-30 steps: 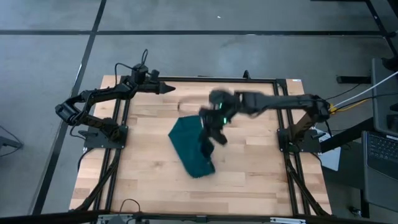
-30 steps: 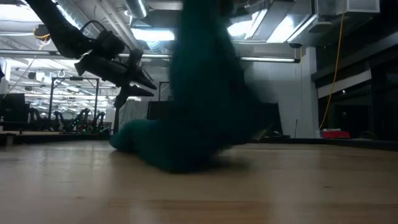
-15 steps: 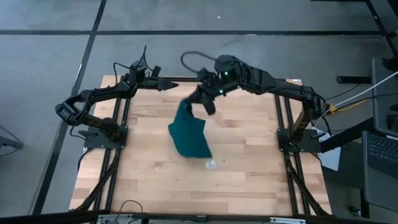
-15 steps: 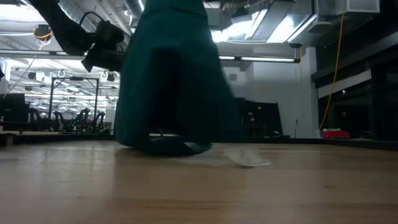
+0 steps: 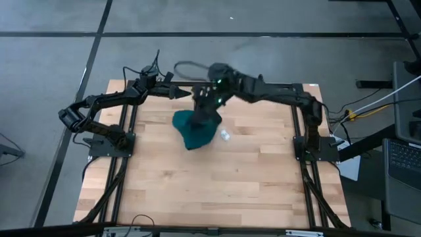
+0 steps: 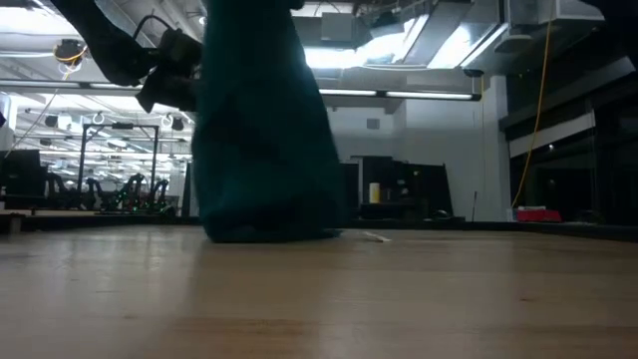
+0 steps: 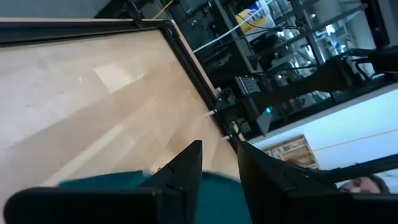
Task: Fold microfiber towels
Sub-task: Fold the dark green napkin
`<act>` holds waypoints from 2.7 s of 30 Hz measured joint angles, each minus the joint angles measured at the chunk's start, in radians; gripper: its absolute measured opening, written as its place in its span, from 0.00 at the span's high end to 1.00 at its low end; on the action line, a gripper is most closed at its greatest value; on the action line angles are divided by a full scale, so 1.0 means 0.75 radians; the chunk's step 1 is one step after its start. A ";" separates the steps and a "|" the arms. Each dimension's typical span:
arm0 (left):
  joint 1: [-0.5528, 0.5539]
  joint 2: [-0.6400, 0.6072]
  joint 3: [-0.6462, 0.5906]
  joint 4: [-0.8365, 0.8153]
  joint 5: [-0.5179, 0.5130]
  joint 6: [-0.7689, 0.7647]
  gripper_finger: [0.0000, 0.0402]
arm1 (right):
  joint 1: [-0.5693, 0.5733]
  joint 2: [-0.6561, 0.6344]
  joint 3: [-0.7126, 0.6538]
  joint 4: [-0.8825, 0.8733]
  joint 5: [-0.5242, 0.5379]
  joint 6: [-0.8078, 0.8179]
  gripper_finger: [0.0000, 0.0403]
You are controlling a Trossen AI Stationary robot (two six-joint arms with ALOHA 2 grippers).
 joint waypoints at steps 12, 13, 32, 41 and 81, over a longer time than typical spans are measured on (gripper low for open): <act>0.029 0.000 0.000 -0.007 -0.029 0.072 0.75 | 0.184 0.034 0.032 -1.101 -0.240 -0.495 1.00; 0.029 0.000 0.000 -0.007 -0.027 0.072 0.75 | 0.189 0.033 0.032 -1.220 -0.170 -0.553 1.00; 0.030 0.001 0.000 0.003 0.011 0.083 0.75 | 0.035 0.042 0.358 -1.225 0.057 -0.794 1.00; 0.036 0.001 -0.001 -0.005 0.008 0.139 0.75 | 0.166 -0.326 -0.189 -1.557 0.420 -0.800 1.00; -0.526 0.657 0.621 -0.763 0.014 0.614 0.58 | 0.066 -0.340 -0.547 -0.924 0.404 -0.784 1.00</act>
